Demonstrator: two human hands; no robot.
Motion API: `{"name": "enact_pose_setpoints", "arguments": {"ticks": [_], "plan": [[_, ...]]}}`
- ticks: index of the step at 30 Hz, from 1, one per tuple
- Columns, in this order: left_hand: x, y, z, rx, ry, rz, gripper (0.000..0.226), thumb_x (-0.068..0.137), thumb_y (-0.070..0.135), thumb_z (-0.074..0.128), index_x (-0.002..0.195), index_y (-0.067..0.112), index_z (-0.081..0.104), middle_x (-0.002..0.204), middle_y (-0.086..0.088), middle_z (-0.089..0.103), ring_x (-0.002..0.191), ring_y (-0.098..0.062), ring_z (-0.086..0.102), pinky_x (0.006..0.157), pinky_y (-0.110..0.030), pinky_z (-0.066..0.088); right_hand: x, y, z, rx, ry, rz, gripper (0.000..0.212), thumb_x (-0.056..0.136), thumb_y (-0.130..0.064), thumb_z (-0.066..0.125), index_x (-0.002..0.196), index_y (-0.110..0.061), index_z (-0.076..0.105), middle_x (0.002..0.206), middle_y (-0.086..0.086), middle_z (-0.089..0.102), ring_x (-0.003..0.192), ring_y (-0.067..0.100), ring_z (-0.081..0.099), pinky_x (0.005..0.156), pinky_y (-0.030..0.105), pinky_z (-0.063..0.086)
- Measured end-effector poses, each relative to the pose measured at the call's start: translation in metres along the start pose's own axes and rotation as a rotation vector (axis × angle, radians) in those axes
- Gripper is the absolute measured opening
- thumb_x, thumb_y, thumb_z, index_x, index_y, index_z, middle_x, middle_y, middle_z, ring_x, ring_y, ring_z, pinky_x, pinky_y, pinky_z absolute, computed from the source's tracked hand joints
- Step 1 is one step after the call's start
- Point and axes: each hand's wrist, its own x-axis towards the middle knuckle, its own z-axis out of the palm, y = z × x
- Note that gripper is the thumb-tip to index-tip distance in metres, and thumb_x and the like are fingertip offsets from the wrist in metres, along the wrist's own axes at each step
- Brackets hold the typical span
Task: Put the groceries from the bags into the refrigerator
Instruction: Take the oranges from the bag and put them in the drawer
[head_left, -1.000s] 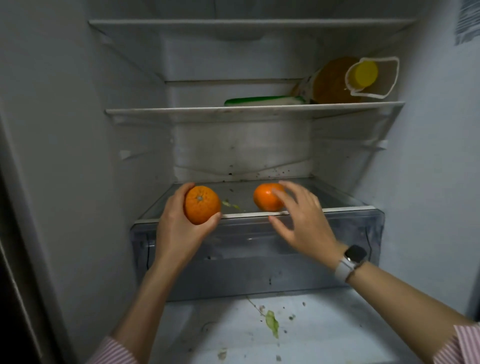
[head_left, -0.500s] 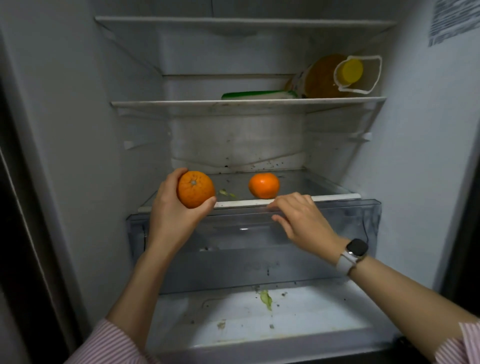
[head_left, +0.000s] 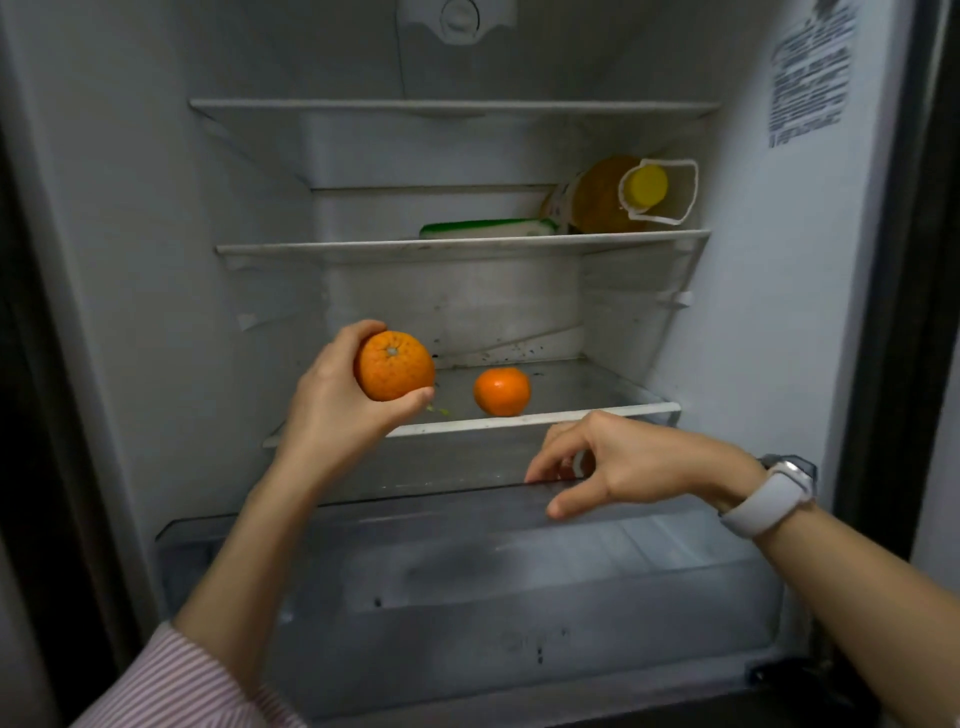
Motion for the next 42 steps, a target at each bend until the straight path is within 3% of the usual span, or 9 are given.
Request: {"name": "enact_pose_setpoints", "arguments": {"ticks": [7, 12, 16, 19, 23, 26, 31, 37, 42], "plan": [[0.008, 0.012, -0.005, 0.027, -0.055, 0.012, 0.061, 0.063, 0.032, 0.082, 0.115, 0.03, 0.05, 0.105, 0.004, 0.054, 0.094, -0.017, 0.055, 0.077, -0.027, 0.041, 0.0, -0.015, -0.014, -0.009, -0.221, 0.033, 0.02, 0.077, -0.026, 0.072, 0.094, -0.025, 0.062, 0.082, -0.011, 0.058, 0.071, -0.001, 0.052, 0.069, 0.014, 0.044], [0.029, 0.014, -0.008, 0.044, -0.106, -0.012, 0.072, 0.043, 0.062, 0.068, 0.107, 0.037, 0.044, 0.107, 0.003, 0.054, 0.101, -0.02, 0.054, 0.084, -0.033, 0.046, 0.022, -0.018, -0.035, -0.025, -0.441, 0.081, 0.018, 0.084, -0.028, 0.064, 0.099, -0.02, 0.066, 0.091, -0.001, 0.064, 0.081, 0.006, 0.057, 0.074, 0.027, 0.05], [0.043, 0.007, -0.002, 0.095, -0.225, -0.041, 0.067, 0.057, 0.048, 0.079, 0.11, 0.027, 0.043, 0.109, 0.002, 0.051, 0.099, -0.02, 0.054, 0.082, -0.033, 0.046, 0.071, 0.006, -0.047, -0.189, -0.039, 0.089, 0.027, 0.088, -0.029, 0.059, 0.108, -0.013, 0.065, 0.109, 0.009, 0.067, 0.09, 0.012, 0.057, 0.08, 0.027, 0.047], [0.047, -0.004, 0.005, 0.234, -0.382, -0.02, 0.066, 0.066, 0.035, 0.08, 0.119, 0.022, 0.043, 0.111, 0.0, 0.051, 0.096, -0.018, 0.052, 0.078, -0.03, 0.044, 0.108, 0.032, -0.045, -0.237, 0.215, 0.062, 0.047, 0.087, -0.031, 0.06, 0.129, -0.014, 0.049, 0.132, 0.012, 0.049, 0.115, 0.02, 0.05, 0.094, 0.027, 0.039], [0.048, -0.021, 0.013, 0.284, -0.509, 0.046, 0.07, 0.063, 0.041, 0.081, 0.122, 0.028, 0.046, 0.111, 0.007, 0.052, 0.098, -0.012, 0.053, 0.081, -0.024, 0.044, 0.14, 0.064, -0.034, -0.303, -0.038, 0.193, 0.085, 0.083, -0.042, 0.062, 0.147, -0.024, 0.009, 0.152, 0.015, 0.01, 0.138, 0.034, 0.02, 0.113, 0.043, 0.024], [0.047, -0.026, 0.02, 0.239, -0.668, -0.006, 0.074, 0.051, 0.059, 0.074, 0.116, 0.036, 0.046, 0.108, 0.014, 0.053, 0.1, -0.008, 0.055, 0.08, -0.021, 0.048, 0.148, 0.078, -0.022, -0.232, -0.067, 0.182, 0.076, 0.083, -0.035, 0.064, 0.143, -0.021, 0.02, 0.146, 0.012, 0.03, 0.126, 0.029, 0.039, 0.103, 0.039, 0.037], [0.044, -0.03, 0.037, 0.368, -0.886, -0.018, 0.065, 0.068, 0.042, 0.078, 0.122, 0.024, 0.048, 0.113, 0.006, 0.053, 0.101, -0.012, 0.054, 0.084, -0.026, 0.049, 0.139, 0.059, -0.027, -0.152, 0.042, 0.081, 0.061, 0.075, -0.023, 0.073, 0.125, -0.018, 0.039, 0.123, 0.005, 0.05, 0.1, 0.018, 0.051, 0.074, 0.025, 0.046], [0.028, -0.057, 0.055, 0.581, -1.167, -0.066, 0.068, 0.072, 0.033, 0.076, 0.128, 0.02, 0.04, 0.119, 0.001, 0.049, 0.101, -0.013, 0.049, 0.082, -0.025, 0.045, 0.108, 0.028, -0.029, 0.077, -0.427, 0.152, 0.045, 0.082, -0.026, 0.066, 0.121, -0.027, 0.044, 0.118, -0.003, 0.047, 0.099, 0.012, 0.053, 0.078, 0.028, 0.053], [0.021, -0.078, 0.069, 0.622, -1.288, -0.058, 0.064, 0.076, 0.031, 0.074, 0.129, 0.019, 0.04, 0.126, -0.003, 0.052, 0.109, -0.019, 0.052, 0.082, -0.025, 0.044, 0.103, 0.063, 0.03, -0.148, -0.685, 0.234, 0.054, 0.08, -0.022, 0.07, 0.125, -0.021, 0.04, 0.112, -0.002, 0.046, 0.097, 0.017, 0.052, 0.079, 0.033, 0.053]]}}
